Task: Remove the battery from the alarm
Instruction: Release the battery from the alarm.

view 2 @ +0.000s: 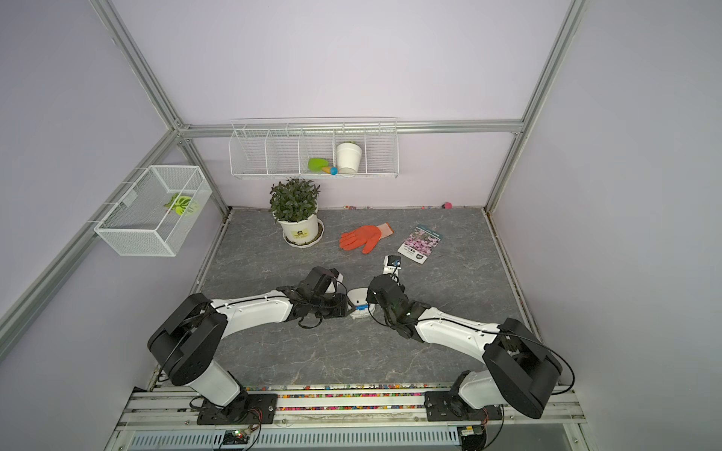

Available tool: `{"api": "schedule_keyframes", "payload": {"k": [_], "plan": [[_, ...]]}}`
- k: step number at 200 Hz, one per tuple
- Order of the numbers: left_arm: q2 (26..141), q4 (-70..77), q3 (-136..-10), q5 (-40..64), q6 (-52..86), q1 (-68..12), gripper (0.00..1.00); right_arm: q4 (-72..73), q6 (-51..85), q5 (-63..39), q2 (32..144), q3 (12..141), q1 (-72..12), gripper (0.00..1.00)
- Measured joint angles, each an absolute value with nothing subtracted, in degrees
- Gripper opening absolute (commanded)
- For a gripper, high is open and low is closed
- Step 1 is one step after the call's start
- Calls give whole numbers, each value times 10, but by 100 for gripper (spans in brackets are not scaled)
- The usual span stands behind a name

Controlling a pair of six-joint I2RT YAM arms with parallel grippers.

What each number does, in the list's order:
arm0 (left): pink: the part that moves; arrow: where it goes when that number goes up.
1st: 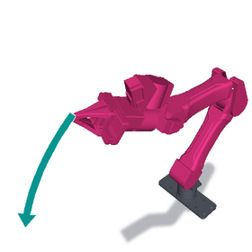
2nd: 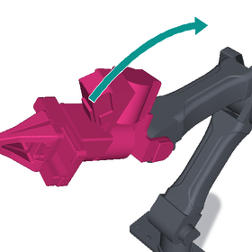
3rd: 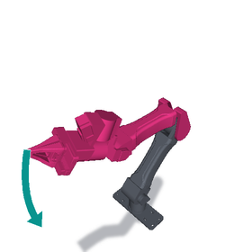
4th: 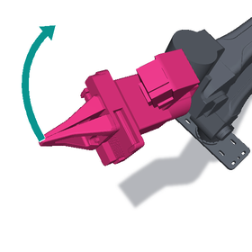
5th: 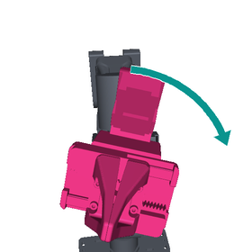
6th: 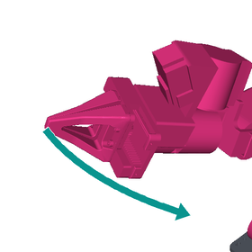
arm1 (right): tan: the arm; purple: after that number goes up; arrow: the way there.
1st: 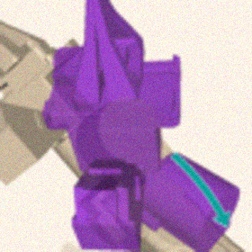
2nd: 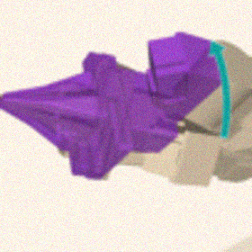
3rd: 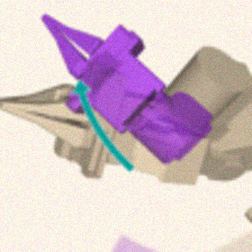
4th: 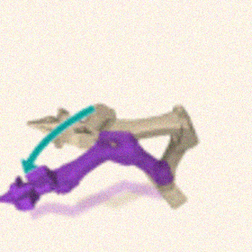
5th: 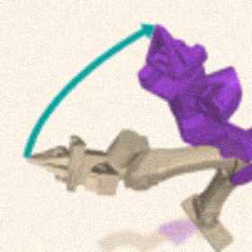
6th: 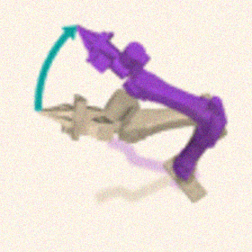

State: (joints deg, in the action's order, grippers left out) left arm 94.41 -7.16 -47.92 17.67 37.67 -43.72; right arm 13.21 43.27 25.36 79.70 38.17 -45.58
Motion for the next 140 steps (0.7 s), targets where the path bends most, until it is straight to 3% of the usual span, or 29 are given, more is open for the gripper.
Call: {"api": "schedule_keyframes", "payload": {"k": [48, 140], "plan": [[947, -64, -481, 180, 380, -434, 29, 159, 458, 227, 795, 367, -439, 0], [947, -62, -481, 178, 382, -431, 29, 161, 480, 197, 785, 357, -427, 0]]}}
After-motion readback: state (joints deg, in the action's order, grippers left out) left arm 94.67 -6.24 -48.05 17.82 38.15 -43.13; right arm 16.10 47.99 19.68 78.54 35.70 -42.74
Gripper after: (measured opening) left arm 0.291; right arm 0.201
